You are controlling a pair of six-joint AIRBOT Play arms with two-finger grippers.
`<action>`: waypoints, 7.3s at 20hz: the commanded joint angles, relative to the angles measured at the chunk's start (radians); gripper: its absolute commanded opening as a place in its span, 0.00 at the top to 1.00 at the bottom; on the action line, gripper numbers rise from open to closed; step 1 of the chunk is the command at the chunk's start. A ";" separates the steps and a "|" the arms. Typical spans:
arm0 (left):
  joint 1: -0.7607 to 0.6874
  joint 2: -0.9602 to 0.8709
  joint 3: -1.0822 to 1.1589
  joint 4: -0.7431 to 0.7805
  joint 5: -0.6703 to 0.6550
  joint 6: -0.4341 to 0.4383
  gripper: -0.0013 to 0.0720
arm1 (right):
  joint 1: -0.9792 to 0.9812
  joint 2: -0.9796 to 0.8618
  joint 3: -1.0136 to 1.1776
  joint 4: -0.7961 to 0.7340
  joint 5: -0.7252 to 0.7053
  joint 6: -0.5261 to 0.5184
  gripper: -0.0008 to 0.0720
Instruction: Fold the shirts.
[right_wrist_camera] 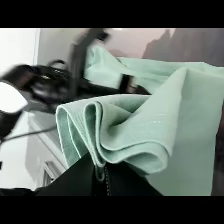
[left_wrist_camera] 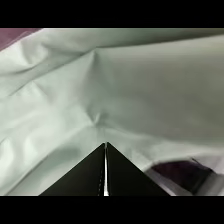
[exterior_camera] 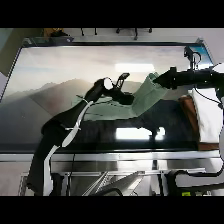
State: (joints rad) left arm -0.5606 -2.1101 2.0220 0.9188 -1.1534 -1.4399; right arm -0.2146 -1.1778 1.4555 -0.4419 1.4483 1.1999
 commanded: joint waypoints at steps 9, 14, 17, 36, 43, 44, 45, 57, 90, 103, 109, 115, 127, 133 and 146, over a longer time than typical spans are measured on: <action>0.543 0.508 -0.021 -0.002 -0.313 0.048 0.96 | 0.387 -0.037 0.000 0.210 -0.383 -0.107 0.96; 0.671 0.575 -0.021 -0.002 -0.315 0.074 0.96 | 0.772 -0.231 0.000 0.318 -0.825 -0.277 0.96; 0.679 0.575 -0.052 -0.003 -0.321 0.098 0.96 | 0.958 -0.394 0.015 0.754 -1.092 -0.805 0.96; 0.691 0.668 -0.270 -0.003 -0.278 0.183 0.97 | 0.413 -0.340 0.117 -0.418 -0.307 0.143 0.30; 0.691 0.672 -0.270 -0.002 -0.290 0.183 0.96 | 0.380 -0.460 0.117 -0.383 -0.310 0.117 0.11; 0.691 0.672 -0.270 -0.002 -0.293 0.183 0.96 | 0.383 -0.470 0.117 -0.340 -0.304 0.097 0.11; 0.691 0.672 -0.270 -0.002 -0.294 0.183 0.96 | 0.389 -0.473 0.117 -0.298 -0.302 0.078 0.11; 0.691 0.671 -0.270 -0.002 -0.288 0.184 0.97 | 0.560 -0.518 0.126 -0.183 -0.347 0.036 0.68; 0.691 0.671 -0.270 -0.002 -0.332 0.229 0.96 | -0.752 -0.013 0.455 0.019 -0.159 0.244 0.96; 0.690 0.603 -0.272 -0.004 -0.395 0.233 0.96 | -0.772 0.040 0.449 -0.727 0.396 0.731 0.96; 0.684 0.602 -0.272 -0.005 -0.399 0.246 0.96 | -0.779 0.066 0.314 -0.771 0.394 0.738 0.96; 0.684 0.602 -0.272 -0.005 -0.418 0.246 0.96 | -0.780 0.093 0.138 -0.981 0.393 0.680 0.95; 0.684 0.606 -0.270 -0.171 -0.392 0.258 0.96 | -0.747 0.066 0.100 -0.736 0.159 0.577 0.52; 0.684 0.706 -0.299 -0.247 -0.369 0.264 0.97 | -0.402 0.132 0.076 -0.476 0.017 0.440 0.96; 0.451 1.321 -1.329 -0.230 -0.185 0.271 0.97 | 0.502 0.367 -0.568 -0.661 -0.300 0.423 0.96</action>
State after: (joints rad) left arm -0.0772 -0.8856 0.8181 0.6899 -1.3838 -1.1591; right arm 0.2272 -0.8173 0.9325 -1.0958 1.1870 1.6253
